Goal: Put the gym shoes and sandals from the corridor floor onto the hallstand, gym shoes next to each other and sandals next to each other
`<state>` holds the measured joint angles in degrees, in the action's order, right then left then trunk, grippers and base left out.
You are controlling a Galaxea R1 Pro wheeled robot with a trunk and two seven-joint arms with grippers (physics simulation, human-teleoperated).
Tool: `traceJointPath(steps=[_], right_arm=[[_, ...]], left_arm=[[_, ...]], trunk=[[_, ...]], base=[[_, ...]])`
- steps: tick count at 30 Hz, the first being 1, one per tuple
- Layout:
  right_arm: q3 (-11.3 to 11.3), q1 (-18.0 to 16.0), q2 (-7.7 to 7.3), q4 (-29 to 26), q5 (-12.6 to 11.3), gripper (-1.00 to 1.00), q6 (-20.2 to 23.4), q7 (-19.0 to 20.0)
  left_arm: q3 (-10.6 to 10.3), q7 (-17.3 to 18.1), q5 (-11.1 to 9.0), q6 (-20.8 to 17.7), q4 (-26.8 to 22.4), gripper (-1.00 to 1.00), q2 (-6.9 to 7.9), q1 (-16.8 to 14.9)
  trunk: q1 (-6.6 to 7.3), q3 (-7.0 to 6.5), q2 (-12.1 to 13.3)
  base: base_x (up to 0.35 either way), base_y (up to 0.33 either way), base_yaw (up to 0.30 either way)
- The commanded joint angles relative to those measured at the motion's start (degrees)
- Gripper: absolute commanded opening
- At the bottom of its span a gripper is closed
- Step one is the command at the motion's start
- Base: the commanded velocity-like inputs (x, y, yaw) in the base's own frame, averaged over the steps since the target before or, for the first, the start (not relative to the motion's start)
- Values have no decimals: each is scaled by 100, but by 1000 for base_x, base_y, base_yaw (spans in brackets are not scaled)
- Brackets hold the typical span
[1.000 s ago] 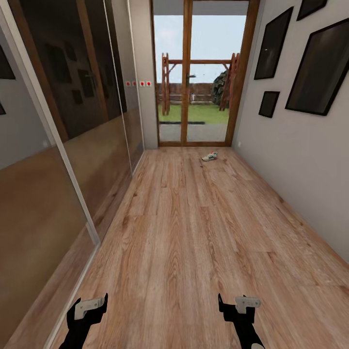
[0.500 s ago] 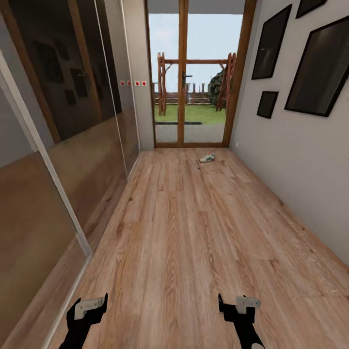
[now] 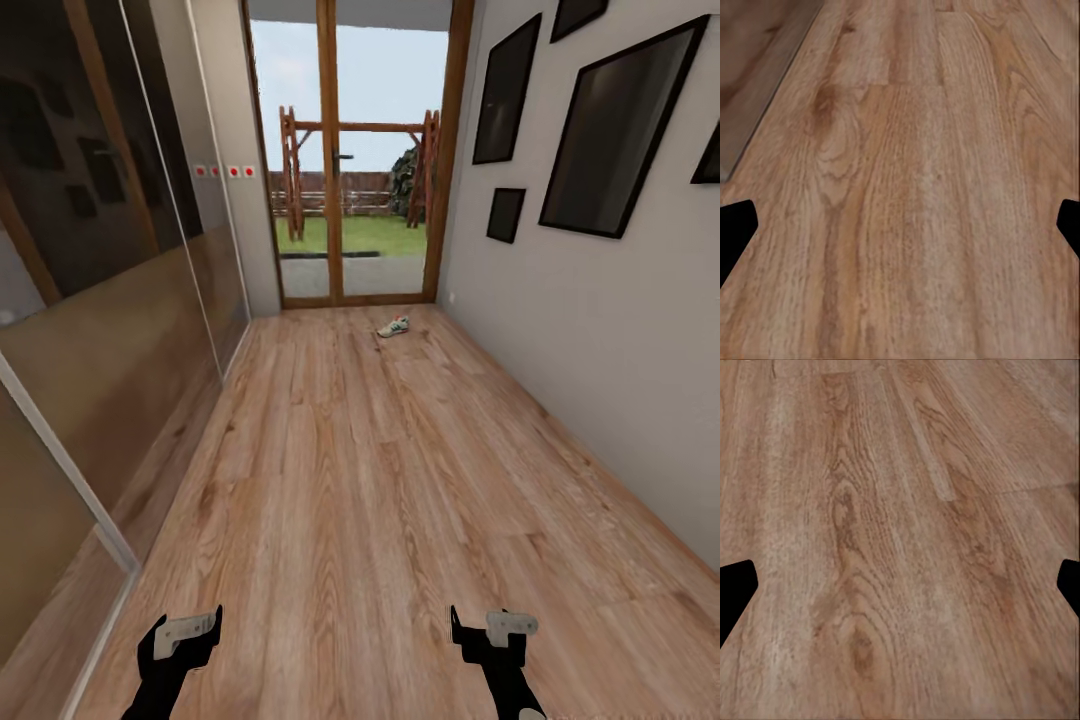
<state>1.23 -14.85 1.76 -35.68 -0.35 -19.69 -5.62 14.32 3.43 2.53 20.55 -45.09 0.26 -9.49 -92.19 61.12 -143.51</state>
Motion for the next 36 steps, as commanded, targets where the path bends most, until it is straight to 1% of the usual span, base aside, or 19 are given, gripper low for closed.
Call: traceJointPath(steps=[1, 36], right_arm=[[0, 0, 0, -2, 0, 100, 0, 0], [-8, 0, 0, -17, -9, 100, 0, 0]], left_arm=[[0, 0, 1, 0, 0, 100, 0, 2], [43, 0, -7, 1, 0, 100, 0, 1]], trunk=[[0, 0, 0], [0, -22, 0]], base=[[58, 0, -273], [11, 0, -287]])
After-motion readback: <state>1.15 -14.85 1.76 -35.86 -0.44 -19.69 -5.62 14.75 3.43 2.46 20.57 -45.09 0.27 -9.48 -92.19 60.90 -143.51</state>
